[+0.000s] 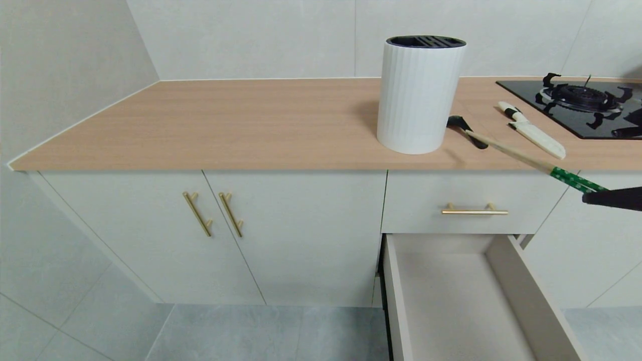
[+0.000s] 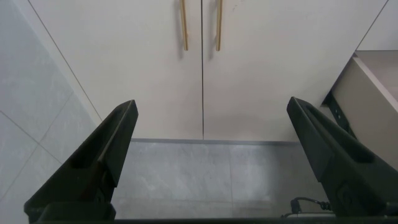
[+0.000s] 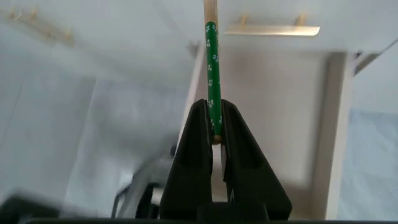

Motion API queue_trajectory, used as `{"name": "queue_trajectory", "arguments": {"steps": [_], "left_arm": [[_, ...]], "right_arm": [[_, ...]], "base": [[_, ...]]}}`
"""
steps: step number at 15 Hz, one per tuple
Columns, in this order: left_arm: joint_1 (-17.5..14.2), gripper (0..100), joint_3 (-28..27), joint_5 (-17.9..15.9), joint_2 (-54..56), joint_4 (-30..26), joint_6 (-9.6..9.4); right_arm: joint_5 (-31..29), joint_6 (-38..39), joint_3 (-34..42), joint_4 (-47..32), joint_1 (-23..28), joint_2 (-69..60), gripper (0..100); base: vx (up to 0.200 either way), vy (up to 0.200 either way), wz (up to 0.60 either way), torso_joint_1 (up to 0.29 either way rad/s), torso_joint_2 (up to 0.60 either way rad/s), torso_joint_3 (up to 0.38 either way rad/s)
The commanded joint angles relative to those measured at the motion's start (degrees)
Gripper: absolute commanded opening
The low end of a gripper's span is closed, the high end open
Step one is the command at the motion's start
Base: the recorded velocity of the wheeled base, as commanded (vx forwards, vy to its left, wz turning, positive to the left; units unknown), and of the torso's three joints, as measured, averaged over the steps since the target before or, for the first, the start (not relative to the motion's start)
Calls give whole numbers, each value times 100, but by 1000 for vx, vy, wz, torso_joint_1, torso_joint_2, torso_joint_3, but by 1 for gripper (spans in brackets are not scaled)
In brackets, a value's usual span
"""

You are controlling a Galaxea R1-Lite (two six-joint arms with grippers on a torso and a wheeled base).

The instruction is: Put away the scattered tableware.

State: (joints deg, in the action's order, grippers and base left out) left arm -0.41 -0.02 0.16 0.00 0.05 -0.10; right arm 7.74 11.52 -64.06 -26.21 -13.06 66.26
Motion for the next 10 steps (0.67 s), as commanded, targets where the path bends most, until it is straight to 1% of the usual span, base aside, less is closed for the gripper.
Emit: {"name": "queue_trajectory", "arguments": {"steps": [1, 2, 3, 4, 6, 8, 10], "left_arm": [[-2, 100, 2, 2, -9, 4, 1], [-2, 100, 2, 2, -9, 4, 1], [-2, 100, 2, 2, -9, 4, 1], [-2, 100, 2, 2, -9, 4, 1], [-2, 100, 2, 2, -9, 4, 1], [-2, 100, 2, 2, -9, 4, 1], [-2, 100, 2, 2, -9, 4, 1]], "right_arm": [[96, -352, -115, -464, -30, -166, 0], [166, -563, -115, -710, -30, -69, 0], [219, -616, -98, -780, -30, -34, 0], [395, -836, 8, -886, -57, 133, 0], [377, -1134, 307, -692, -65, 458, 0], [368, -1143, 535, -288, -74, 713, 0], [360, -1143, 702, -51, -74, 810, 0]], "base": [[0, 0, 0, 0, 0, 0], [0, 0, 0, 0, 0, 0], [0, 0, 0, 0, 0, 0], [0, 0, 0, 0, 0, 0], [0, 0, 0, 0, 0, 0], [0, 0, 0, 0, 0, 0], [0, 0, 0, 0, 0, 0]]}}
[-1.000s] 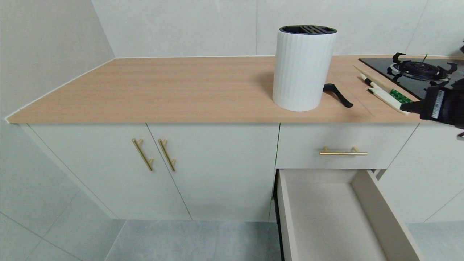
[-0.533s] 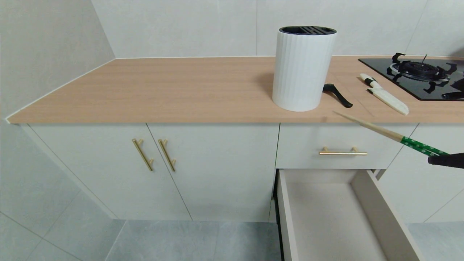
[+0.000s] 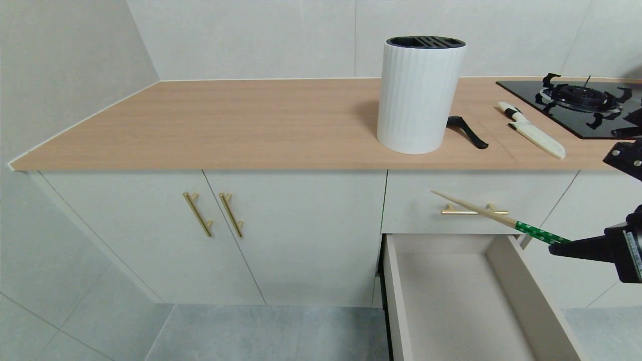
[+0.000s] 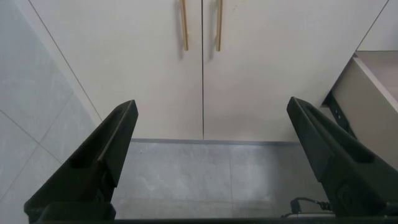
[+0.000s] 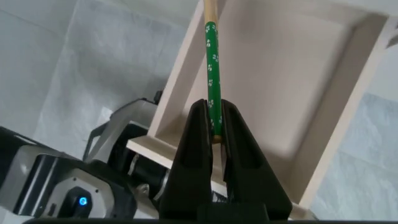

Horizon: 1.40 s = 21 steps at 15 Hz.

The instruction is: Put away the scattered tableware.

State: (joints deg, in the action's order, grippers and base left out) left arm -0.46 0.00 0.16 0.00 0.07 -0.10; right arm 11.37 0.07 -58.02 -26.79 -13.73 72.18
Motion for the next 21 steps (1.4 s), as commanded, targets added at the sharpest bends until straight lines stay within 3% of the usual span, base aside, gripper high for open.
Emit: {"name": "queue_trajectory", "arguments": {"steps": [1, 6, 14, 21], "left_arm": [[2, 100, 0, 2, -9, 1, 1], [2, 100, 0, 2, -9, 1, 1], [2, 100, 0, 2, -9, 1, 1], [2, 100, 0, 2, -9, 1, 10]], "right_arm": [[-21, -16, 177, 131, -7, 244, 0], [-215, -297, 634, 720, -16, 402, 0], [-276, -623, 801, 763, -25, 631, 0], [-294, -614, 809, 887, -34, 929, 0]], "base": [[0, 0, 0, 0, 0, 0], [0, 0, 0, -120, 276, 153], [0, 0, 0, -180, 449, 259], [0, 0, 0, -24, 64, 27]]}}
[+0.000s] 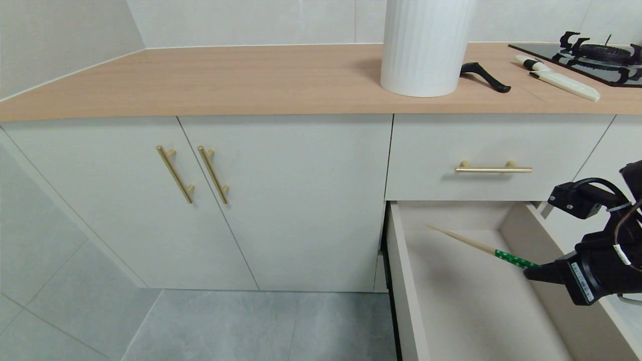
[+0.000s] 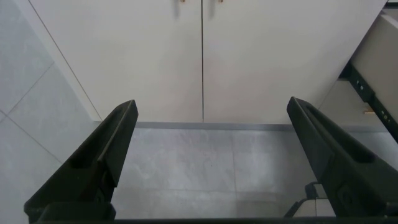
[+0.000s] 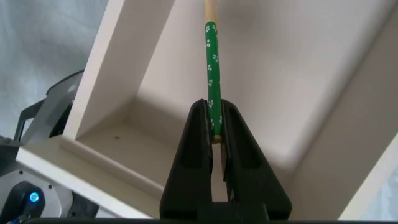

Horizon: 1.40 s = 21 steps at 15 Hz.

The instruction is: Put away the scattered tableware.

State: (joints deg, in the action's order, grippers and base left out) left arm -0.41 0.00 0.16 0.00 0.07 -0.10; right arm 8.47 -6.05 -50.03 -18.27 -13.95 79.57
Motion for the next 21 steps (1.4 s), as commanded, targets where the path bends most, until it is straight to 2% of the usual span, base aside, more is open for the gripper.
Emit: {"name": "queue_trajectory", "arguments": {"steps": [1, 3, 6, 8, 12, 21], "left_arm": [[-2, 100, 0, 2, -9, 1, 1], [-2, 100, 0, 2, -9, 1, 1], [-2, 100, 0, 2, -9, 1, 1], [-2, 100, 0, 2, -9, 1, 1], [-2, 100, 0, 2, -9, 1, 1], [-2, 100, 0, 2, -9, 1, 1]], "right_arm": [[-39, 42, 2, 43, -126, 366, 0], [-601, 482, -121, 52, -486, 903, 0], [-1682, 2354, -587, 254, -1330, 2107, 0], [-1999, 2723, -789, 456, -1383, 2660, 0], [-1999, 2934, -745, 966, -1392, 2968, 0], [-2007, 2916, -710, 992, -1515, 3952, 0]], "base": [[0, 0, 0, 0, 0, 0], [0, 0, 0, 0, 0, 0], [0, 0, 0, 0, 0, 0], [0, 0, 0, 0, 0, 0], [0, 0, 0, 0, 0, 0], [0, 0, 0, 0, 0, 0]]}}
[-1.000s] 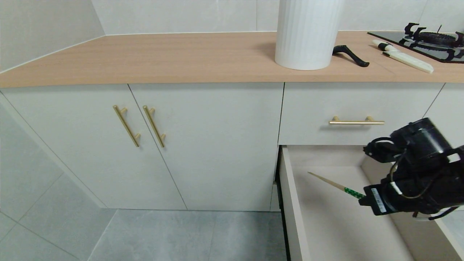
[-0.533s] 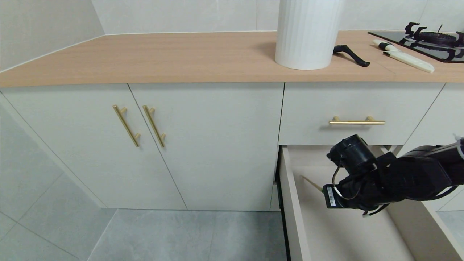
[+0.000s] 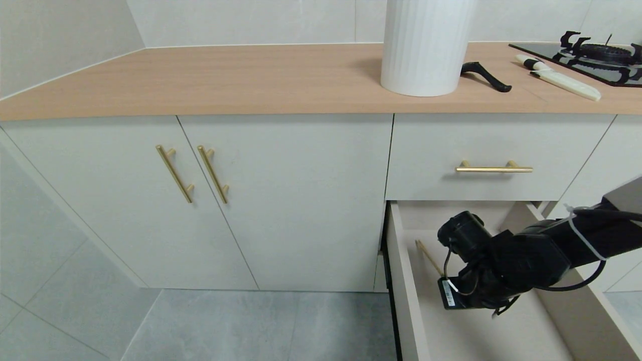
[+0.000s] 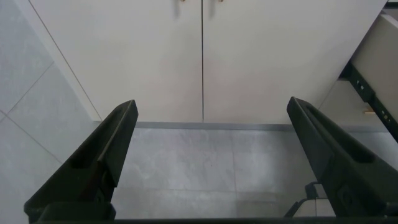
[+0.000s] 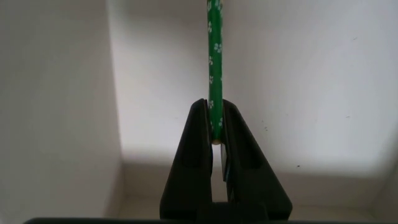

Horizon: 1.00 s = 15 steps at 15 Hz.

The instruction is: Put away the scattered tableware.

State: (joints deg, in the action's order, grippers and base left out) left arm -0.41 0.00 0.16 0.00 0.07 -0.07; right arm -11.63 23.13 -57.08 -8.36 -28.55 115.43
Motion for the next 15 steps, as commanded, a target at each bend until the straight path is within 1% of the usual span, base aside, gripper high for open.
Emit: {"name": "queue_trajectory", "arguments": {"steps": [1, 3, 6, 11, 12, 15], "left_arm": [[-2, 100, -9, 2, -9, 1, -1], [-2, 100, 0, 2, -9, 1, -1], [-2, 100, 0, 2, -9, 1, -1], [-2, 100, 0, 2, -9, 1, -1], [-2, 100, 0, 2, -9, 1, -1], [-2, 100, 0, 2, -9, 1, -1]], "right_arm": [[3, -1, -14, 28, -63, 480, 0], [-15, 8, 4, 283, -63, 674, 0], [-24, 8, 47, 458, -63, 937, 0], [-208, 17, 91, 511, -63, 884, 0], [-217, 17, 91, 520, -63, 876, 100], [-270, 17, 109, 573, -89, 753, 100]], "base": [[0, 0, 0, 0, 0, 0], [0, 0, 0, 0, 0, 0], [0, 0, 0, 0, 0, 0], [0, 0, 0, 0, 0, 0], [0, 0, 0, 0, 0, 0], [0, 0, 0, 0, 0, 0]]}}
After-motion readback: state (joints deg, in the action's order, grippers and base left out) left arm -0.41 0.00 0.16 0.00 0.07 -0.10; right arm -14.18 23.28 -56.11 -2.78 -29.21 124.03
